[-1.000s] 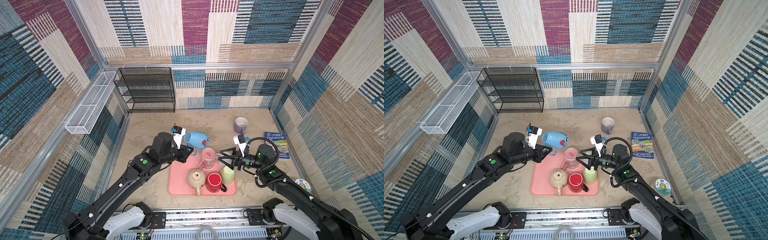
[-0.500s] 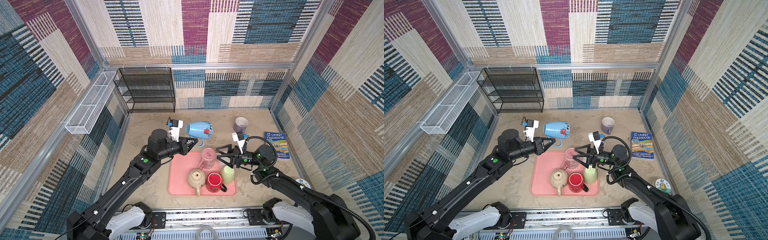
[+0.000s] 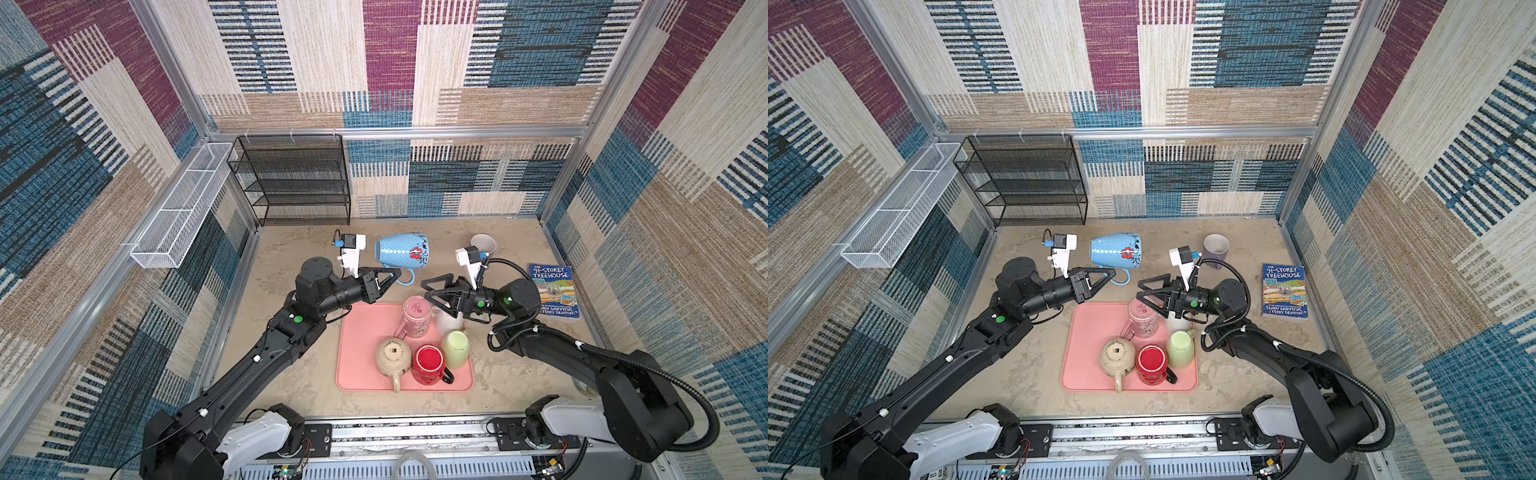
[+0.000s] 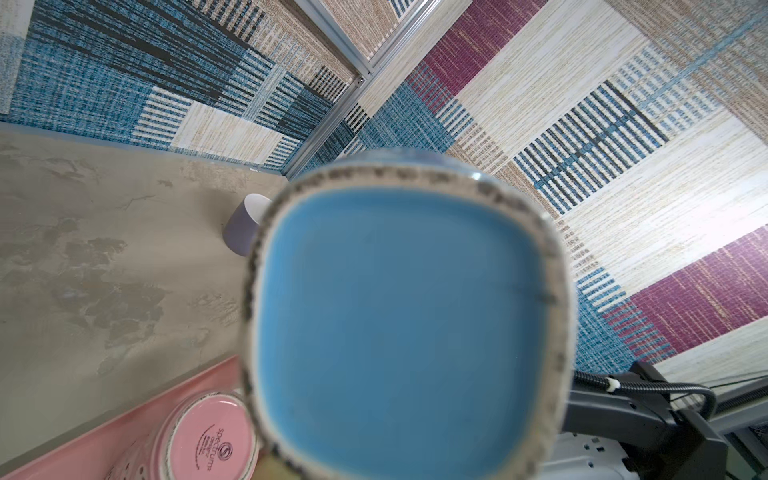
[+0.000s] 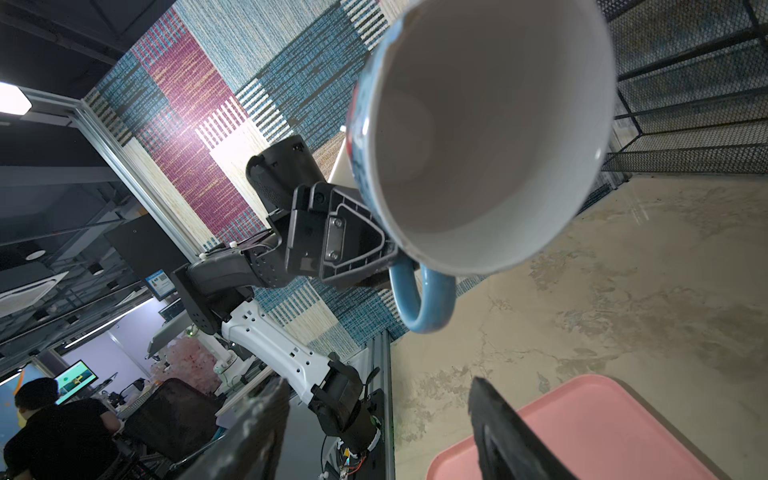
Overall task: Turn the mug right side up
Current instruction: 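Move the right gripper to the light blue mug held by the left gripper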
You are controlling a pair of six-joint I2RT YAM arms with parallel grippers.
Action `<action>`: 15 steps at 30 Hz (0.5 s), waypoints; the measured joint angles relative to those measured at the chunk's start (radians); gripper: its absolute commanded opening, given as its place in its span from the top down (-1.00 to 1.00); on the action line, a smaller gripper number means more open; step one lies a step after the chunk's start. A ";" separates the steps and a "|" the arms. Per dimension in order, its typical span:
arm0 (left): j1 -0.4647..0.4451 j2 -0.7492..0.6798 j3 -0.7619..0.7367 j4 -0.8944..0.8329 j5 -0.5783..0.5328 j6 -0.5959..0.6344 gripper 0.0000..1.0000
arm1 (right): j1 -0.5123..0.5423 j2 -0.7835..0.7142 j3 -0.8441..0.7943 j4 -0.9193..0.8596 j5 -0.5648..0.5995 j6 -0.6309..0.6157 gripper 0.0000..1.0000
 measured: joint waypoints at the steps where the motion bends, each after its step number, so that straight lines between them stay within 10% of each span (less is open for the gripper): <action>1: 0.000 0.003 -0.005 0.016 0.000 -0.009 1.00 | 0.000 0.010 0.008 0.011 0.001 0.011 -0.40; 15: 0.002 0.018 -0.042 0.131 0.005 -0.064 1.00 | 0.032 0.127 0.114 0.076 0.038 0.064 -0.23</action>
